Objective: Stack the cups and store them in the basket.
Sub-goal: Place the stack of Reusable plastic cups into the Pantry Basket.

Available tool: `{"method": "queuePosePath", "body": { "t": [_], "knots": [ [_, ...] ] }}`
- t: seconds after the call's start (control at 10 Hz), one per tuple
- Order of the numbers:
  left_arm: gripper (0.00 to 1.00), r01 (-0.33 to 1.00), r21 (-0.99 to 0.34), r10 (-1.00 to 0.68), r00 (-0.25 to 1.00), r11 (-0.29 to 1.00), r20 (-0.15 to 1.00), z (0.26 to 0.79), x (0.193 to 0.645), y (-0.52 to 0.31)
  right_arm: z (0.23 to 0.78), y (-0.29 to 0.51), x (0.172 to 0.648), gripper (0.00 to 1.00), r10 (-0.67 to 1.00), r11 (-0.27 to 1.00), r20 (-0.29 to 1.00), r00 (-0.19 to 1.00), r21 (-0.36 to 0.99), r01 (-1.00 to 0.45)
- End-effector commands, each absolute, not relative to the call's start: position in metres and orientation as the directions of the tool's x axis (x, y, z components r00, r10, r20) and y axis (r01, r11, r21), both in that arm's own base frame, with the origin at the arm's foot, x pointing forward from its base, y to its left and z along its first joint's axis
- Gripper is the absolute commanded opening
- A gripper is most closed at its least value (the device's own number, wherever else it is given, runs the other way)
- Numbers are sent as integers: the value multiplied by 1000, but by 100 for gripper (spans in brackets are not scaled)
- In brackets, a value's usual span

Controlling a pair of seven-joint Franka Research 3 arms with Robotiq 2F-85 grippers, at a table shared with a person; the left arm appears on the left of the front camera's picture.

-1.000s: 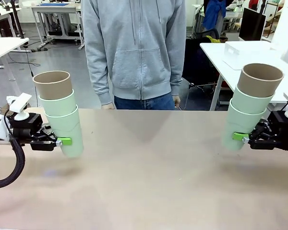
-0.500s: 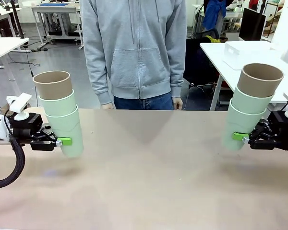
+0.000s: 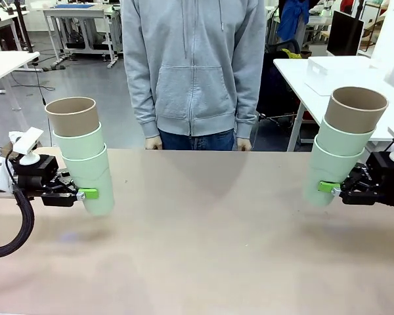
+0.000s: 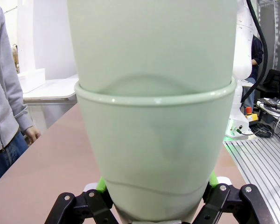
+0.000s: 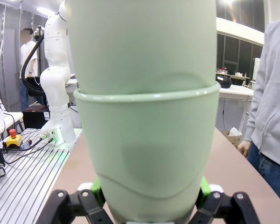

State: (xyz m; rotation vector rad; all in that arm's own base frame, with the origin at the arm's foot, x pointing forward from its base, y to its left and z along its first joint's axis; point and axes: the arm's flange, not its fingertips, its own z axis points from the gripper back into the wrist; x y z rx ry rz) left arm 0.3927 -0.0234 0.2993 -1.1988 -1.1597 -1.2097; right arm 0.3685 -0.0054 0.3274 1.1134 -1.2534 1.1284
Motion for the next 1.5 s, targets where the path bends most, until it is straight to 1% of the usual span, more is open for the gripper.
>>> {"method": "queuePosePath", "body": {
  "t": [0.0, 1.4],
  "knots": [
    [85, 1000, -22, -37, 22, -14, 999, 303, 393, -24, 334, -4, 370, 83, 5, 128, 1000, -15, -16, -992],
    [85, 1000, -22, -37, 22, -14, 999, 303, 393, -24, 334, -4, 370, 83, 5, 128, 1000, -15, -16, -992]
  ]
}}
